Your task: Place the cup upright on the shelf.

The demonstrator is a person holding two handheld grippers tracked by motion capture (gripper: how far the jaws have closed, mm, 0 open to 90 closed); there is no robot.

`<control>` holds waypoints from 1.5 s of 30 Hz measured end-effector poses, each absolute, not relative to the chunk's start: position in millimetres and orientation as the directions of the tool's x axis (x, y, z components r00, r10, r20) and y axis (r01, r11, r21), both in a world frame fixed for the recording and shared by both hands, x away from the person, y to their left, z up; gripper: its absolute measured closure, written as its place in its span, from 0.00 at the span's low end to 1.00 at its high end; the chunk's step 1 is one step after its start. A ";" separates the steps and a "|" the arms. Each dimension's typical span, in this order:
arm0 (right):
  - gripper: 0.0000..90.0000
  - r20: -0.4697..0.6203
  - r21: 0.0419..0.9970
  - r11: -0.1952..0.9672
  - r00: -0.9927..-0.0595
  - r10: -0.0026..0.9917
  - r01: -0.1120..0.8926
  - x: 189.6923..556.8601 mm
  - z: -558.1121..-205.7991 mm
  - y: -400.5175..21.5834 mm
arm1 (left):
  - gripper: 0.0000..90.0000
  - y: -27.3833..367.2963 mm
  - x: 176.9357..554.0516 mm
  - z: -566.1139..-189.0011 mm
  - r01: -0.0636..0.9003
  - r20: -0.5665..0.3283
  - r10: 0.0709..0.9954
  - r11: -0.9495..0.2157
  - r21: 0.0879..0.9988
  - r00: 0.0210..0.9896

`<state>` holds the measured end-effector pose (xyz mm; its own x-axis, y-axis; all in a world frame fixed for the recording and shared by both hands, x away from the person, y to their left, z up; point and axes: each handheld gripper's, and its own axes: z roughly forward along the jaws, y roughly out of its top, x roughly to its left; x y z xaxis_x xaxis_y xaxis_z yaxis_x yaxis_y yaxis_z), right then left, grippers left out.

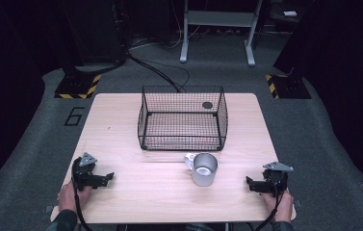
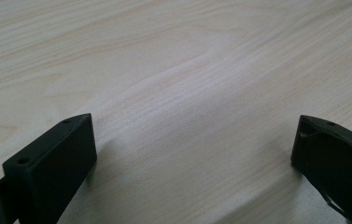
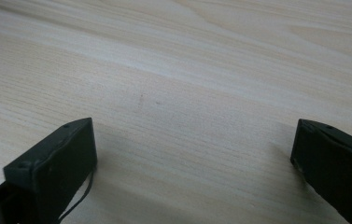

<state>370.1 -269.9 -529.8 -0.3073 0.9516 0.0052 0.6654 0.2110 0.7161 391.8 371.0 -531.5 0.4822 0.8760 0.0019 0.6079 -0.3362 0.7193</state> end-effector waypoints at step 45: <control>0.00 0.043 0.736 0.266 -0.436 0.899 0.622 343.2 -480.1 -205.0 | 0.00 375.2 400.8 -532.2 0.616 0.007 0.896 -0.312 0.724 0.445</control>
